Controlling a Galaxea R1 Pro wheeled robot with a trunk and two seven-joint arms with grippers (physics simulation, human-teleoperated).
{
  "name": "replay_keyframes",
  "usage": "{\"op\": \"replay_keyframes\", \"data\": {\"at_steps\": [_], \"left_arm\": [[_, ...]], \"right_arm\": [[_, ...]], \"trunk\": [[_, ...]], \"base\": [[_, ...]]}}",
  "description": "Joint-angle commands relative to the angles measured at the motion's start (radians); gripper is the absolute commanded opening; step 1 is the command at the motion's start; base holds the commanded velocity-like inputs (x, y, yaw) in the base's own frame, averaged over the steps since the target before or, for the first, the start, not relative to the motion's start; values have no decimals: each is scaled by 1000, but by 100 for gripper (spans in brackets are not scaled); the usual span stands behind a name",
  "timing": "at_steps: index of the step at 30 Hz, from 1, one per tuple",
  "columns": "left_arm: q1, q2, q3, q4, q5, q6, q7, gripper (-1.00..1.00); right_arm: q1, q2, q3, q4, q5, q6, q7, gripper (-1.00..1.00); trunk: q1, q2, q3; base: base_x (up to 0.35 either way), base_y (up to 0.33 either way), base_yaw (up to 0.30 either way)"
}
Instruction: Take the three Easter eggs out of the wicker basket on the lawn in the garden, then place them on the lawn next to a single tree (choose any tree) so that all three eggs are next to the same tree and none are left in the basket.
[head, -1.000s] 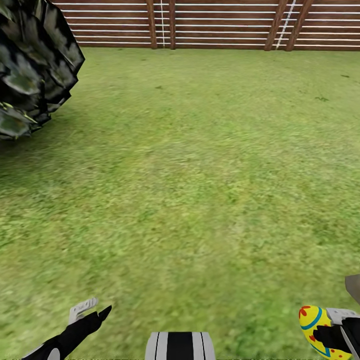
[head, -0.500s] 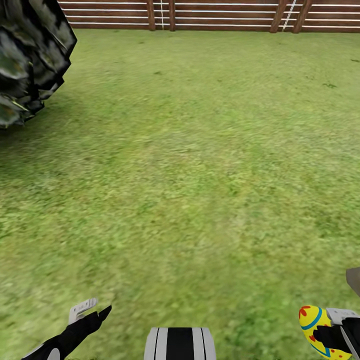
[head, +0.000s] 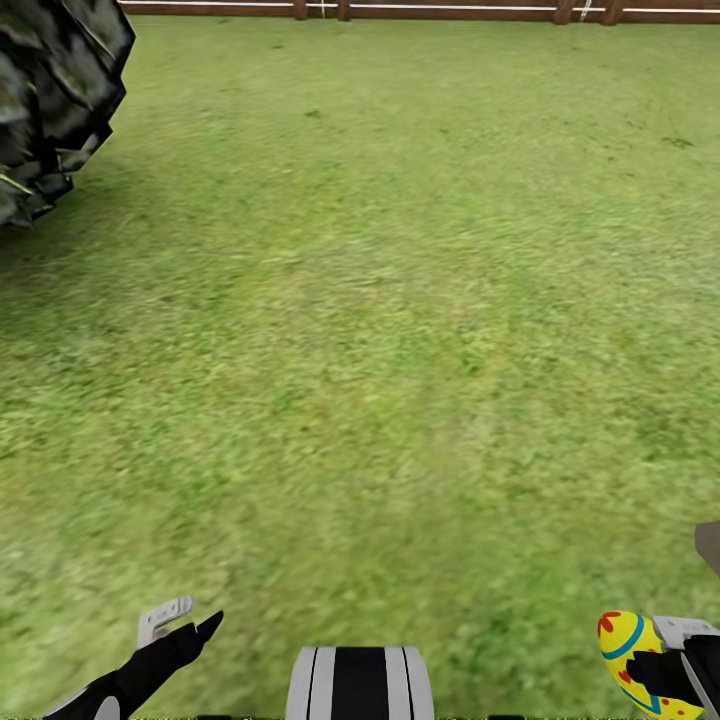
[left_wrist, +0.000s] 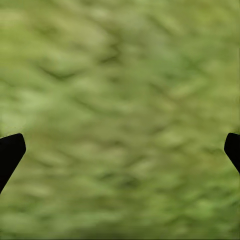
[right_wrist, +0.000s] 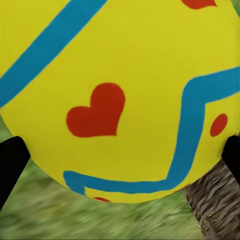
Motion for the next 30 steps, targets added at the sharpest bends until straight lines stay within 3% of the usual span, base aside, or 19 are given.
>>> {"op": "replay_keyframes", "data": {"at_steps": [1, 7, 20, 30], "left_arm": [[0, 0, 2, -1, 8, 8, -3, 100], [0, -1, 2, -1, 8, 8, -3, 100], [0, 0, 3, -5, 8, 7, -4, 100], [0, 0, 2, -5, 8, 8, -3, 100]], "right_arm": [[0, 0, -1, -1, 10, 3, 10, -100], [0, 0, -1, -1, 10, 3, 10, -100], [0, 0, -1, -1, 10, 3, 10, -100], [0, 0, -1, -1, 10, 4, 10, -100]], "trunk": [[0, -1, -5], [3, -2, -28], [3, -2, -28], [7, -4, -66]], "base": [[0, 0, 0], [0, 0, 0], [169, -54, 0], [4, -2, 0]]}}
